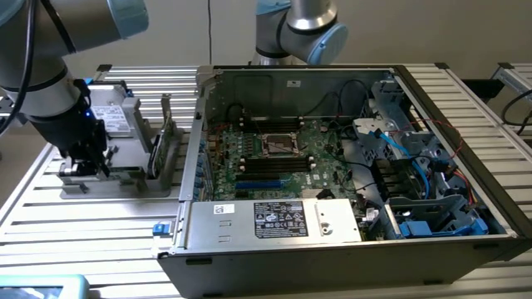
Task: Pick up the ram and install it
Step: 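Pick up the ram and move it above insertion slot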
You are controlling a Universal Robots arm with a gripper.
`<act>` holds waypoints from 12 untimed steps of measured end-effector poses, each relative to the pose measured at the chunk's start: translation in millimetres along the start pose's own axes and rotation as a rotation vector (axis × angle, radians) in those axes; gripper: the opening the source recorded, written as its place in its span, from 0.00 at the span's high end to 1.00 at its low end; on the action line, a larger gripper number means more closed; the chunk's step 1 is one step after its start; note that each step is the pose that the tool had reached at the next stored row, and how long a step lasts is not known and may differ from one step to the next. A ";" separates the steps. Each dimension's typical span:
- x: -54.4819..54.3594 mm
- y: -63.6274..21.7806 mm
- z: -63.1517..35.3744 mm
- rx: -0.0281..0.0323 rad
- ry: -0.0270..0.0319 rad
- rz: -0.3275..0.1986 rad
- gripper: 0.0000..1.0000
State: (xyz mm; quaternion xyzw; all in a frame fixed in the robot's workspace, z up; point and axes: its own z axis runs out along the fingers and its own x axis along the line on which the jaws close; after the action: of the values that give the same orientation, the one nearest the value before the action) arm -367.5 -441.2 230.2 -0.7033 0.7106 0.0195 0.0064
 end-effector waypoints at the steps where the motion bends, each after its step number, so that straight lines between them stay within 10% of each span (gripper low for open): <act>1: -0.1 0.1 -3.2 0.0000 -0.0002 0.001 0.88; 12: -1.8 -0.9 -49.7 0.0007 -0.0009 0.013 0.88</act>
State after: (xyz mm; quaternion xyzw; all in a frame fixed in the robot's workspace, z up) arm -365.6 -441.2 279.9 -0.6985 0.7153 0.0196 0.0068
